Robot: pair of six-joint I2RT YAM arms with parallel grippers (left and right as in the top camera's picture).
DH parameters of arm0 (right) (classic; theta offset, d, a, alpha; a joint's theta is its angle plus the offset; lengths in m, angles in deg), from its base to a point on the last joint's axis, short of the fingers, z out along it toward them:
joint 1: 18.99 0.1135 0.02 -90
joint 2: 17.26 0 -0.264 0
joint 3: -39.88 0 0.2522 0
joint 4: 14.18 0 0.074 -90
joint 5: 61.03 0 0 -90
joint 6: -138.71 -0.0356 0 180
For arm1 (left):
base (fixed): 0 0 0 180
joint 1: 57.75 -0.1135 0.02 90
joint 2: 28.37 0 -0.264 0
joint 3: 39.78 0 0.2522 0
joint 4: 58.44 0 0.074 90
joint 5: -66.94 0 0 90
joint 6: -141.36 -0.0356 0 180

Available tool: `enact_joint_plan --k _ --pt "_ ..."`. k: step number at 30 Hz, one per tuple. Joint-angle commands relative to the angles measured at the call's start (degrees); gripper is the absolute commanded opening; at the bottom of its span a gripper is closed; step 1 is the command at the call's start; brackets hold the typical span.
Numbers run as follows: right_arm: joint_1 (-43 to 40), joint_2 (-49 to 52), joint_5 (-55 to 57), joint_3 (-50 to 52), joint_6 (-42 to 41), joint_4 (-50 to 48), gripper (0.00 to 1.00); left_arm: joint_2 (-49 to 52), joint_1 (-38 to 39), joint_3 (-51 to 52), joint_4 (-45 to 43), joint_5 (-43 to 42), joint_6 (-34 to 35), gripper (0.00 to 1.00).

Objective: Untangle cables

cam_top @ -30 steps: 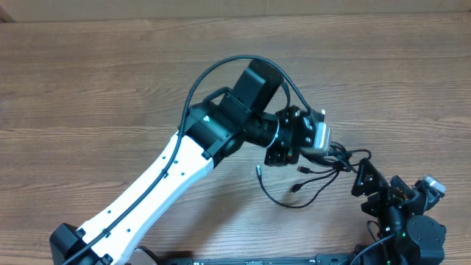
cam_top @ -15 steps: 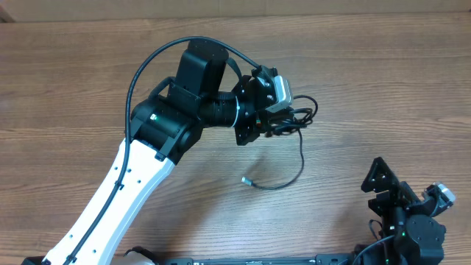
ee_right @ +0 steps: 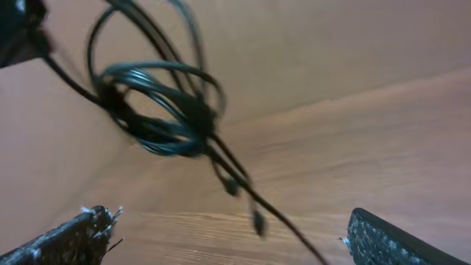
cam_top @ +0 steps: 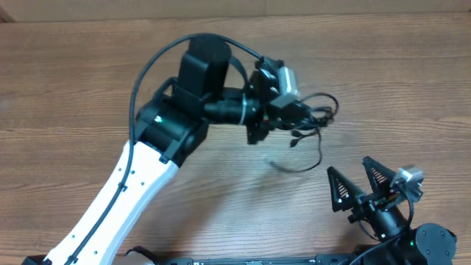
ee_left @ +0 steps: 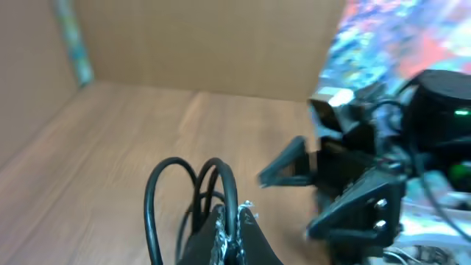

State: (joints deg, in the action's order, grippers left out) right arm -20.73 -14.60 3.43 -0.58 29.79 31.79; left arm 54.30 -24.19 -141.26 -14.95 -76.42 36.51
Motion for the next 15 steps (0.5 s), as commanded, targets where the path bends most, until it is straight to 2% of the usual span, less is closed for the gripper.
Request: enact_joint_plan --k 1,9,15 --pt "0.09 0.11 -3.67 -1.11 2.75 -1.2 1.0 -0.04 4.37 -1.44 -0.94 -4.55 2.21 0.04" --pt "0.09 0.11 1.33 -1.11 2.71 -1.86 1.0 0.04 9.16 -1.44 -1.33 -4.57 2.19 0.04" --pt "0.09 0.11 -0.22 -1.11 2.27 -1.51 0.99 0.07 9.35 -1.44 -1.29 -4.79 2.23 0.04"
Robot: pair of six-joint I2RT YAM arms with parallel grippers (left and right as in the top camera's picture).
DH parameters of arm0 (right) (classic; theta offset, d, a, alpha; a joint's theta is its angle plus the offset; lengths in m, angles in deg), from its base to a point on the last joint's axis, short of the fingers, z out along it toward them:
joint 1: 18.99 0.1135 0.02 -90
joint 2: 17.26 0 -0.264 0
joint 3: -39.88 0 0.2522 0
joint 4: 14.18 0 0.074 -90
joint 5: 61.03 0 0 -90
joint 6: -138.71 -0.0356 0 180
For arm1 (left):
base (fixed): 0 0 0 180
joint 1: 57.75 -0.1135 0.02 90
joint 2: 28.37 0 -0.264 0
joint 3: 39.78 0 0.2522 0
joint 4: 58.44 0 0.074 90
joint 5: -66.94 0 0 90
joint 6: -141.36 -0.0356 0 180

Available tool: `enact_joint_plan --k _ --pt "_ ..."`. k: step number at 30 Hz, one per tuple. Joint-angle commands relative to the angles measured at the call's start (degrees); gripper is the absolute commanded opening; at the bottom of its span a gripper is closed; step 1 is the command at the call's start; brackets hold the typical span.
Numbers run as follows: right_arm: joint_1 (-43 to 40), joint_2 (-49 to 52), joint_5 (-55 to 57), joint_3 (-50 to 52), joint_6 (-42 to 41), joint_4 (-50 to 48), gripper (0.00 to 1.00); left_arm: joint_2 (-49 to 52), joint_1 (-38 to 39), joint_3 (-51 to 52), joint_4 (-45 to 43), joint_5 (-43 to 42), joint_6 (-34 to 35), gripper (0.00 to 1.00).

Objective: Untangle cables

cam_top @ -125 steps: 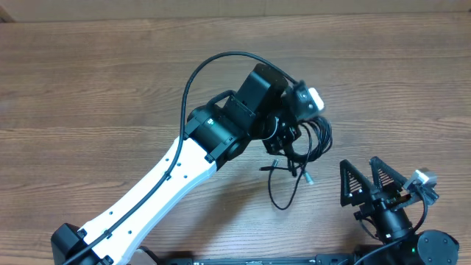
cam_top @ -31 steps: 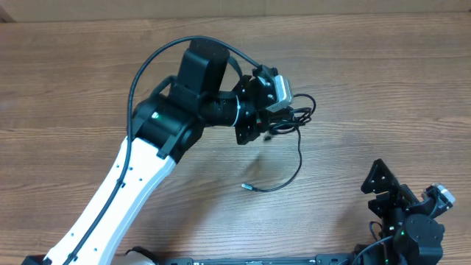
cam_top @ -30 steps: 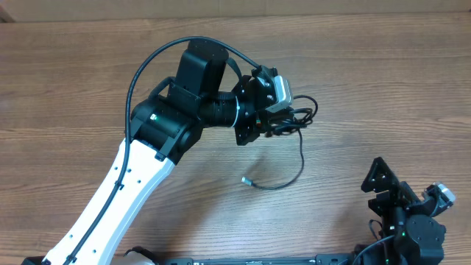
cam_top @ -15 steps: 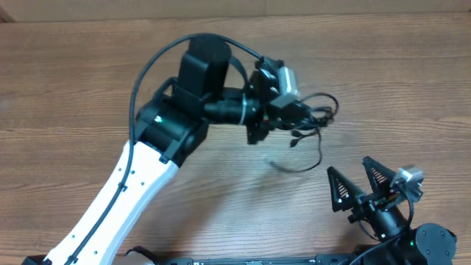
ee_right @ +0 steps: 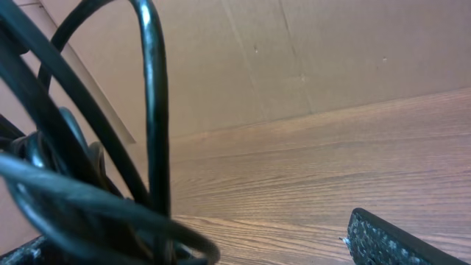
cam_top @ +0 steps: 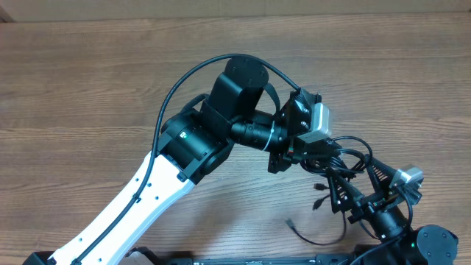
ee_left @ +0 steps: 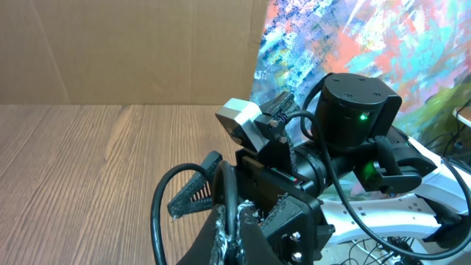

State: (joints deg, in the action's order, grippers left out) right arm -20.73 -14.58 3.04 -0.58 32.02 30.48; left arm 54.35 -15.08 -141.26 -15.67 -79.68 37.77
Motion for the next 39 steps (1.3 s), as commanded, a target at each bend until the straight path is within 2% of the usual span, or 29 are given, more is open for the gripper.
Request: enact_joint_plan --k 1,4,9,11,13,14,15,20,21,22,24,25,31,39 --pt "0.09 0.09 0.17 -1.11 0.04 -0.2 0.95 0.02 0.31 -1.44 -0.59 -1.53 0.98 0.04" --pt "0.09 0.09 -0.61 -1.11 0.07 -0.2 0.79 0.02 1.27 -1.44 -0.85 -1.9 0.96 0.04" --pt "0.09 0.09 -2.91 -1.11 0.09 -1.29 0.79 0.44 4.87 -1.44 -1.03 -1.42 0.85 0.04" --pt "0.09 0.09 -2.91 -1.11 0.09 -1.25 0.67 0.52 5.75 -1.42 -1.03 -1.14 0.28 0.04" --pt "0.09 0.09 -2.89 -1.11 0.09 -1.25 0.24 0.52 5.79 -1.44 -1.27 0.48 0.31 0.04" --pt "0.09 0.09 -2.89 -1.11 0.09 -1.22 0.08 0.52 5.77 -1.42 -1.22 2.71 0.31 0.04" --pt "0.09 0.09 -2.86 -1.11 0.09 -1.07 0.04 0.52 5.73 -1.44 -1.2 5.38 0.33 0.04" --pt "0.09 0.09 -2.84 -1.11 0.07 -0.94 0.04 0.52 5.73 -1.42 -0.74 21.79 0.96 0.04" --pt "0.09 0.09 -2.84 -1.11 0.07 -0.92 0.04 0.52 5.73 -1.42 -0.59 26.14 3.26 0.14" --pt "0.09 0.09 -2.75 -1.11 0.07 -0.92 0.04 0.52 5.73 -1.42 -0.5 27.56 4.17 0.24" --pt "0.09 0.09 -2.58 -1.11 0.04 -0.94 0.04 0.52 5.73 -1.42 0.2 29.66 6.1 0.87" --pt "0.09 0.09 -2.21 -1.11 0.02 -0.92 0.04 0.52 5.73 -1.42 0.74 29.62 6.47 1.0" --pt "0.09 0.09 1.66 -1.11 -2.8 -0.83 0.04 0.52 5.73 -1.42 4.31 29.59 13.27 1.0" --pt "0.09 0.09 -2.38 -1.11 -2.45 -1.68 0.04 0.76 5.75 -1.42 4.85 29.62 13.42 1.0"
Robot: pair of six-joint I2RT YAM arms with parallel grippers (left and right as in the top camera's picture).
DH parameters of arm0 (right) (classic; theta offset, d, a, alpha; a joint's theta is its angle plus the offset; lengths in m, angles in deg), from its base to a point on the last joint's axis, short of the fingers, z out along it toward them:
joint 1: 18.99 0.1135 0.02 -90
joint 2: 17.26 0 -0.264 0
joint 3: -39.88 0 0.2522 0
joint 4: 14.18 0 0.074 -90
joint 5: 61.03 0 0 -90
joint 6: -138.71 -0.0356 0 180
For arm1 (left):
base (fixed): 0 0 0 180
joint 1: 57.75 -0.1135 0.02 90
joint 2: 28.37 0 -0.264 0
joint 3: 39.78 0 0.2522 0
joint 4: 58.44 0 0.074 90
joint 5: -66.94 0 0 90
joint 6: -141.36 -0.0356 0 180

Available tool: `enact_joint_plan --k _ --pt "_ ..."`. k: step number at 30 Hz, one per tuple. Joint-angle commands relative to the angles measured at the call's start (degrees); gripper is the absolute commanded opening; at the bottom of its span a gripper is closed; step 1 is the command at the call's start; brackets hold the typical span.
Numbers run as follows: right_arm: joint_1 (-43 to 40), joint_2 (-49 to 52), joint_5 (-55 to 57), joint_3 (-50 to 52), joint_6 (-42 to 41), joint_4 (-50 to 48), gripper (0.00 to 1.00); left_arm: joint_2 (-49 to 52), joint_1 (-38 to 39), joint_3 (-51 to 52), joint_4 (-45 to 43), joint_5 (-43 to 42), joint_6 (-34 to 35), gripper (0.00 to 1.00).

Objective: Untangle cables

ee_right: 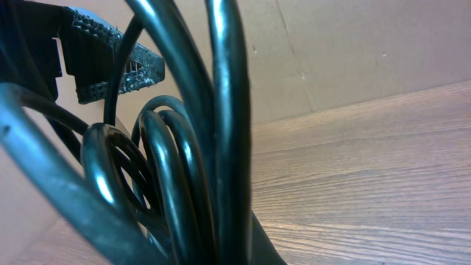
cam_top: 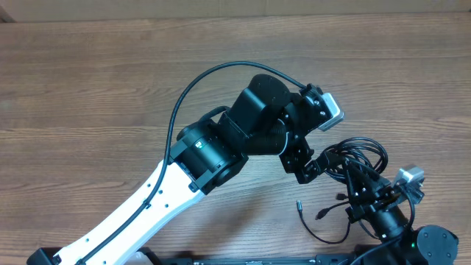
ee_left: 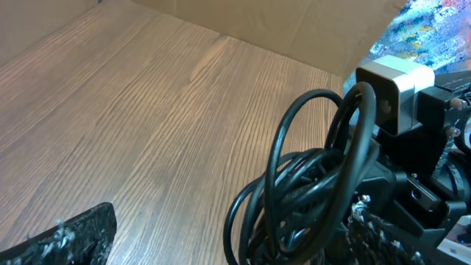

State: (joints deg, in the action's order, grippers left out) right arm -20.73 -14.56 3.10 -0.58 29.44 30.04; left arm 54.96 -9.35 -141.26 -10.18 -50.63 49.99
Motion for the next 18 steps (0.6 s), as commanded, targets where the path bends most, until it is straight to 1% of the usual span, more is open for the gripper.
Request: enact_joint_plan --k 1,3,4,5,7,8,9,10,13,15,18 --pt "0.09 0.07 -2.97 -1.11 0.33 -1.38 0.04 0.28 0.02 -1.42 -0.76 0.55 1.22 1.0" --pt "0.09 0.07 -4.83 -1.11 1.16 -2.14 0.04 0.98 0.0 -1.42 -0.87 0.52 1.44 1.0" --pt "0.09 0.07 -5.68 -1.11 1.64 -2.38 0.04 1.27 0.02 -1.42 -0.87 0.48 1.6 0.98" --pt "0.09 0.07 -6.32 -1.11 1.79 -2.56 0.04 1.66 0.02 -1.42 -0.87 0.17 1.81 0.92" --pt "0.09 0.07 -6.4 -1.11 1.77 -2.58 0.04 2.82 0.02 -1.42 -1.36 -1.68 1.79 0.7" --pt "0.09 0.07 -6.4 -1.11 1.79 -2.54 0.04 3.32 0.0 -1.42 -1.68 -2.45 1.79 0.57" --pt "0.09 0.07 -6.38 -1.11 1.79 -2.54 0.04 3.72 0.0 -1.42 -2.27 -3.19 1.79 0.42" --pt "0.09 0.07 -6.38 -1.11 1.79 -2.54 0.04 3.78 0.0 -1.42 -2.89 -3.17 1.79 0.3" --pt "0.09 0.07 -6.4 -1.11 1.79 -2.54 0.04 3.78 0.0 -1.42 -4.72 -4.0 1.81 0.15" --pt "0.09 0.07 -6.4 -1.11 1.79 -2.56 0.04 3.78 0.0 -1.42 -5.68 -5.31 1.79 0.13" --pt "0.09 0.07 -6.4 -1.11 1.79 -2.62 0.04 3.78 0.04 -1.42 -5.84 -7.43 1.79 0.15"
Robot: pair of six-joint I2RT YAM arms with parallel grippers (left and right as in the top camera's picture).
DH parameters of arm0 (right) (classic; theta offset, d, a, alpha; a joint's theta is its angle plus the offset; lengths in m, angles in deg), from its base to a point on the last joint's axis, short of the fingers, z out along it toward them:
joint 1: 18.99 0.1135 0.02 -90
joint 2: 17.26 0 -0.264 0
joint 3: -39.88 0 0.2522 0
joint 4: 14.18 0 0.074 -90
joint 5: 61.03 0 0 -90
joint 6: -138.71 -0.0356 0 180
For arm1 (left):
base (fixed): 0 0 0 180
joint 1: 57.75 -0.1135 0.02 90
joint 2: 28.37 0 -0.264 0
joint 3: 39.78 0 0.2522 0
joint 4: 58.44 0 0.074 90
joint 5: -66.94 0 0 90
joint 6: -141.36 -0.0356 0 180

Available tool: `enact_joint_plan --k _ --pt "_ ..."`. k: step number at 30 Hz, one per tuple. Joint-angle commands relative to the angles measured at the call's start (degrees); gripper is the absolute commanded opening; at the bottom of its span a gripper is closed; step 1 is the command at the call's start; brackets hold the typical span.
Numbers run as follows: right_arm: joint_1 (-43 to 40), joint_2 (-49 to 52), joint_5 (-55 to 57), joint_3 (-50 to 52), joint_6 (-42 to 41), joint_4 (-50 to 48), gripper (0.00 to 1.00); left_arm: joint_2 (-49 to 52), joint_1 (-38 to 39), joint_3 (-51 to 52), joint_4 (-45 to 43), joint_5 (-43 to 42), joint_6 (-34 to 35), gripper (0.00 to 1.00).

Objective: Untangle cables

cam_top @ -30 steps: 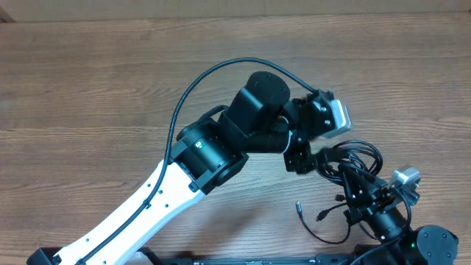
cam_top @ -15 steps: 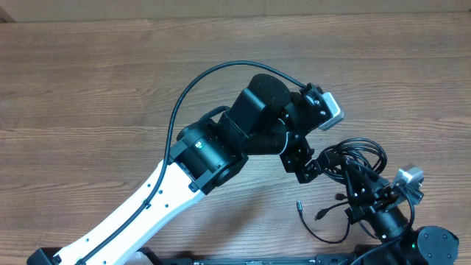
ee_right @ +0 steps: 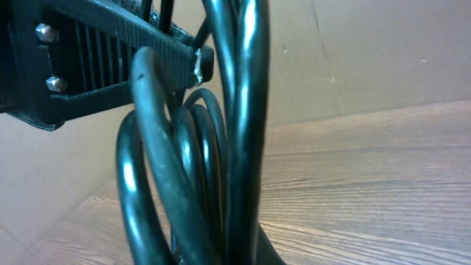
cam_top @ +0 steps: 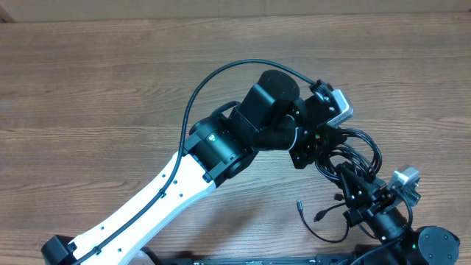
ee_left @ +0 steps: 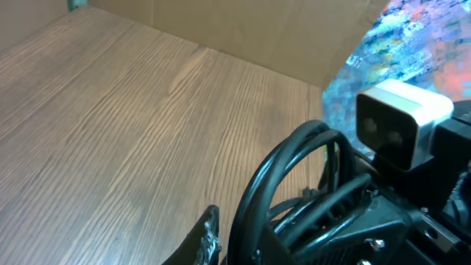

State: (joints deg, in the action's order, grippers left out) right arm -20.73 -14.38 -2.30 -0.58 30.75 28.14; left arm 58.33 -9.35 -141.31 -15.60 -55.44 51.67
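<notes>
A tangled bundle of black cables (cam_top: 352, 156) hangs between my two grippers at the table's right front. In the overhead view my left gripper (cam_top: 315, 151) is at the bundle's left side. The left wrist view has its one visible finger (ee_left: 207, 230) pressed against a thick cable loop (ee_left: 276, 173), the gripper (ee_left: 234, 237) shut on it. My right gripper (cam_top: 353, 193) holds the bundle from below, shut on upright loops (ee_right: 239, 132) in the right wrist view. Loose plug ends (cam_top: 321, 216) trail down to the table.
The wooden table (cam_top: 88, 88) stretches left and back. A cardboard wall (ee_right: 383, 51) stands behind it. The right wrist's white camera (ee_left: 403, 121) sits close to my left gripper. The left arm's white link (cam_top: 140, 213) crosses the front left.
My left gripper was open beside the bundle with its fingers wide apart; now it is shut on a cable loop. It sits slightly farther right and back. The right gripper still holds the bundle.
My left gripper held the bundle up at mid-table while the right gripper stood open at the front right. Then the bundle was at the open right fingers. Then the right gripper was shut on it and the left was open. Now both are shut on it.
</notes>
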Motion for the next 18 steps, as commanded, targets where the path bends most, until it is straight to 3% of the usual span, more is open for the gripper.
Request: enact_joint_plan --k 1,3,5,11,14,18 --pt "0.09 -0.11 -1.03 -1.11 0.46 -0.79 0.04 0.42 0.07 -1.38 -0.42 -3.37 0.11 0.16" --pt "0.09 -0.11 -1.03 -1.11 0.44 -0.9 0.04 0.42 0.07 -1.38 -0.42 -4.42 0.09 0.15" --pt "0.09 -0.11 -1.03 -1.11 0.44 -0.9 0.04 0.42 0.07 -1.38 -0.37 -4.79 0.11 0.04" --pt "0.09 -0.11 1.36 -1.05 1.4 1.03 0.04 0.42 -0.02 -1.38 -2.58 -7.63 0.09 0.04" --pt "0.09 -0.11 8.13 -1.05 2.16 4.5 0.04 0.42 -0.11 -1.38 -8.9 -15.17 6.27 0.04" --pt "0.09 -0.11 12.41 -1.05 1.53 5.44 0.04 0.42 -0.59 -1.38 -13.16 -17.64 14.75 0.04"
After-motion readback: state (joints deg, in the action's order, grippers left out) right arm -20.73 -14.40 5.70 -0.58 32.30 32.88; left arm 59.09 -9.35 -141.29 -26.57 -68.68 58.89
